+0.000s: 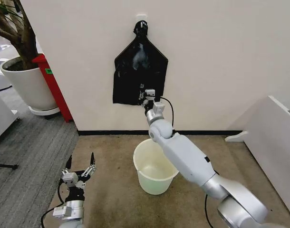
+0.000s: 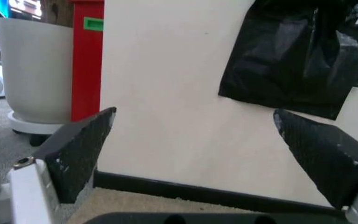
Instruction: Place the garbage bag over the trash bin.
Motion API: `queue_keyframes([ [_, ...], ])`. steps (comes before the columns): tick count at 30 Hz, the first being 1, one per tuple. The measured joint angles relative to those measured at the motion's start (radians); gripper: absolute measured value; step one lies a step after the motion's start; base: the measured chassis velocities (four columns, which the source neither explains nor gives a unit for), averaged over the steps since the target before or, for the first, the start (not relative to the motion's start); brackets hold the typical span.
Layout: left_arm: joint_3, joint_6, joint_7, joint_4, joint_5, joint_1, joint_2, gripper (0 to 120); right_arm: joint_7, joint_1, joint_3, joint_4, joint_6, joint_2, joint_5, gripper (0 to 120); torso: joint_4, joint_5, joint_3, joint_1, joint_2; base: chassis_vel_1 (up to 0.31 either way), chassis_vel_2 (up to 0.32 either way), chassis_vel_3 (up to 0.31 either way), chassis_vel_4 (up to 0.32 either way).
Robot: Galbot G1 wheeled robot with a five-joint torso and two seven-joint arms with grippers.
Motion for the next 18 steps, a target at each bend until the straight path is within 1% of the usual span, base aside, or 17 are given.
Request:
queue_keyframes([
  [10,0.0,0.0,0.0,0.001,0.002,0.0,-0.001,100,0.0,-0.055,0.0,0.013,0.006,-0.002,-0.019,0,0.0,0.0003,0.0,0.0,0.0,0.0,0.0,0.0,0.0],
  [18,0.0,0.0,0.0,0.004,0.003,0.0,-0.002,100,-0.004,-0.1,0.001,0.023,0.01,-0.019,-0.031,0,0.0,0.0003,0.0,0.0,0.0,0.0,0.0,0.0,0.0],
])
